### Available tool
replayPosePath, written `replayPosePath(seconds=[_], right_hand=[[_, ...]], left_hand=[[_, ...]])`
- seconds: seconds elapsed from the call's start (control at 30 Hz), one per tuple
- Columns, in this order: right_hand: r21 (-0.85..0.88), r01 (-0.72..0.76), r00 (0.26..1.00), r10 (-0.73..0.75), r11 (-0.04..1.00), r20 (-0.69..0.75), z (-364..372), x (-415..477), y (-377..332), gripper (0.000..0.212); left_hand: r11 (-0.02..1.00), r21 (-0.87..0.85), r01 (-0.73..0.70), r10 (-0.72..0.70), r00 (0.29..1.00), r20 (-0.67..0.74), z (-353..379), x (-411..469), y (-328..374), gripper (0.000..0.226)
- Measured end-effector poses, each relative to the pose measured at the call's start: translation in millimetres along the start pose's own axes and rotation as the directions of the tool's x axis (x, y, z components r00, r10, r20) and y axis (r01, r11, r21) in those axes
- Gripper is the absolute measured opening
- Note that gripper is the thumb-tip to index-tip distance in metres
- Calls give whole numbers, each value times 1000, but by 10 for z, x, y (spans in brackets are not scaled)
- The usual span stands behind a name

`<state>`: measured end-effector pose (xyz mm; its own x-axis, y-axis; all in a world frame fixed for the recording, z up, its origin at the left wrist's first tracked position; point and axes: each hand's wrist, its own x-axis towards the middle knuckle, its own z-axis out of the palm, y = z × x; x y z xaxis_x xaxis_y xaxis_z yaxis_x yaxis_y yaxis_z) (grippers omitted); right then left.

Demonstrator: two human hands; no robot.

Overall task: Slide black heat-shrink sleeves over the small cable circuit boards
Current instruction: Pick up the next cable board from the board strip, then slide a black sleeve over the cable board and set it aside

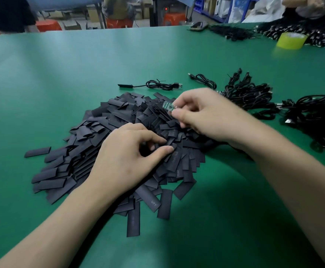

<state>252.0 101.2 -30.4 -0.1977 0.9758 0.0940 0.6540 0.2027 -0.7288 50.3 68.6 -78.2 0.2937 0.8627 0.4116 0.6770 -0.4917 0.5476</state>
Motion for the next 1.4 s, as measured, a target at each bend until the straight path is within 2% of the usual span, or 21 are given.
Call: replayPosePath(seconds=[0.1, 0.2, 0.33, 0.47, 0.6, 0.67, 0.73, 0.83, 0.93, 1.0, 1.1, 1.17, 1.4], right_hand=[[-12, 41, 998, -42, 999, -53, 157, -68, 50, 9], [35, 84, 993, -81, 996, -87, 236, -143, 81, 14], [141, 124, 991, -114, 982, -74, 279, -217, 92, 17], [114, 110, 992, -101, 987, -82, 319, -224, 97, 18], [135, 106, 992, -96, 985, -81, 338, -218, 96, 22], [168, 105, 993, -94, 980, -75, 334, -217, 110, 21], [193, 110, 993, -99, 975, -64, 346, -217, 117, 23], [240, 111, 993, -101, 964, -53, 360, -223, 96, 32], [371, 85, 996, -66, 925, -64, 323, -198, 116, 40], [374, 77, 996, -52, 924, -77, 310, -177, 145, 37], [282, 100, 993, -79, 954, -87, 338, -185, 168, 18], [302, 107, 993, -84, 947, -87, 350, -199, 162, 11], [344, 116, 987, -69, 932, -146, 337, -193, 167, 12]], left_hand=[[1000, -19, 23, -24, 999, -32, -3, 3, 5, 9], [998, -48, 46, -49, 997, -66, 2, 16, -8, 12], [978, -193, 80, -106, 987, -124, -14, 30, 7, 14], [946, -303, 113, -154, 981, -117, -9, 32, -12, 18], [970, -242, 9, -44, 989, -139, -19, 21, 2, 4], [989, -124, -84, 65, 987, -149, -39, 22, 1, 18], [990, -69, -126, 114, 981, -157, -50, 26, -30, 22], [991, -71, -114, 97, 974, -204, -58, 31, -56, 21], [989, -142, -49, 16, 974, -227, -65, 44, -70, 22], [985, -171, -11, -30, 971, -237, -73, 50, -83, 21], [977, -214, 19, -72, 968, -242, -73, 50, -94, 20], [971, -235, 33, -91, 967, -238, -68, 54, -96, 19], [963, -264, 60, -124, 965, -230, -63, 56, -104, 20]])
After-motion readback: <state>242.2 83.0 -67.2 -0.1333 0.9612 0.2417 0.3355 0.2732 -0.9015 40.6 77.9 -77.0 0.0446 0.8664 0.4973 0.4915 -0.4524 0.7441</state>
